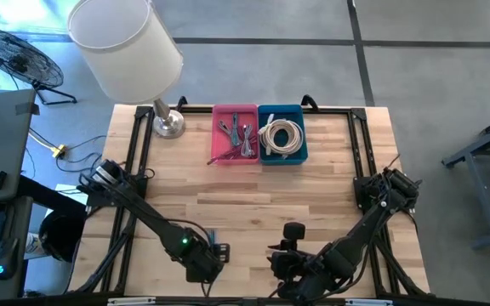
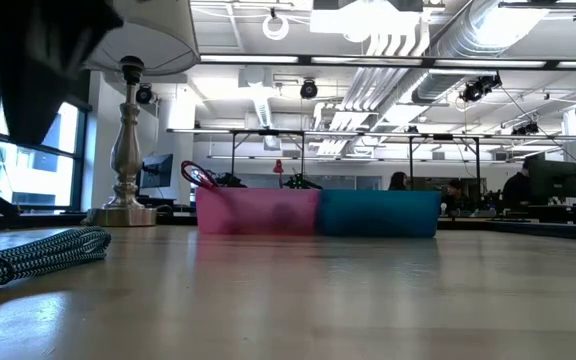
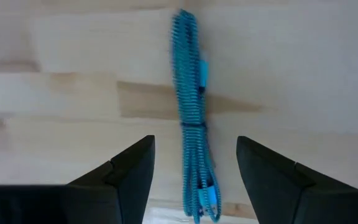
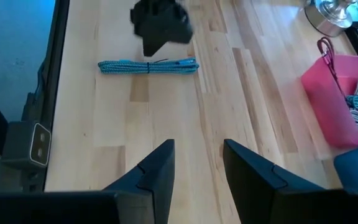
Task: Pick & Place USB Port
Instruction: Put the blue charger cable into the pink bin
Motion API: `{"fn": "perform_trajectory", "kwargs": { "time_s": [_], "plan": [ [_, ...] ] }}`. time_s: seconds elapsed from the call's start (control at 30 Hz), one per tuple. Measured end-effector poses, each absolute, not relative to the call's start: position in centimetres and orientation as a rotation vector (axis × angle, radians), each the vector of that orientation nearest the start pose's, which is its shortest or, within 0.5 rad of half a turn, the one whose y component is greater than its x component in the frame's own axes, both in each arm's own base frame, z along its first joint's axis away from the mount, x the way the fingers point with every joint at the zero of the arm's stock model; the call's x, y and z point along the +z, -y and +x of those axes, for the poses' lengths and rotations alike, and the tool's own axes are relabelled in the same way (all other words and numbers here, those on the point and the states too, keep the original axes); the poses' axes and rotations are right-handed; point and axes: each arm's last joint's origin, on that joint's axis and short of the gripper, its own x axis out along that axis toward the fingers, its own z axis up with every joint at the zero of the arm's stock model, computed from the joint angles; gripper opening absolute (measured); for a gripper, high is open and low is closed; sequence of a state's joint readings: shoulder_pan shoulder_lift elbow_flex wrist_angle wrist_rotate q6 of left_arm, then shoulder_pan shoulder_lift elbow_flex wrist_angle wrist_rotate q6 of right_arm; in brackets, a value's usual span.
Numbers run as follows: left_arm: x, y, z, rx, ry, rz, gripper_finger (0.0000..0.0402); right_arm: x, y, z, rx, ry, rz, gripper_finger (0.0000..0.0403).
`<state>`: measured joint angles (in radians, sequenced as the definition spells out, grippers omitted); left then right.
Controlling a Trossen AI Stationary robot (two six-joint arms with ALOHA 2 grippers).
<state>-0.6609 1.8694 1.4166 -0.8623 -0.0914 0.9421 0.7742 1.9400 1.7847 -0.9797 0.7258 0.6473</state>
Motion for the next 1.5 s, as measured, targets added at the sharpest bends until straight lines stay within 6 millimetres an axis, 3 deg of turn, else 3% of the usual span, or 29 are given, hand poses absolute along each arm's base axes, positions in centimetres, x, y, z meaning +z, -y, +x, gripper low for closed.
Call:
{"fn": "perform_trajectory", "kwargs": {
  "time_s": [0.2, 0.53, 1.0, 1.13, 1.3, 1.5],
  "plan": [
    [19.2, 22.7, 29.7, -1.154, -0.941, 1.381, 0.022, 29.0, -26.9, 30.3, -0.216, -0.777, -0.16, 0.0129],
    [18.1, 23.1, 30.3, -1.172, -0.913, 1.415, 0.022, 29.1, -27.0, 30.3, -0.213, -0.773, -0.154, 0.0129],
    [15.9, 22.1, 31.8, -1.191, -0.968, 1.337, 0.0217, 29.1, -27.2, 30.3, -0.206, -0.765, -0.144, 0.0129],
    [15.1, 22.0, 32.0, -1.215, -1.001, 1.325, 0.0173, 29.2, -27.3, 30.1, -0.201, -0.76, -0.142, 0.0129],
    [14.4, 21.6, 32.0, -1.227, -1.057, 1.313, 0.0031, 29.2, -27.5, 30.0, -0.198, -0.756, -0.142, 0.0129],
    [14.5, 21.5, 32.5, -1.113, -1.086, 1.277, 0.0025, 29.2, -27.6, 29.9, -0.196, -0.753, -0.144, 0.0129]
  ]
}}
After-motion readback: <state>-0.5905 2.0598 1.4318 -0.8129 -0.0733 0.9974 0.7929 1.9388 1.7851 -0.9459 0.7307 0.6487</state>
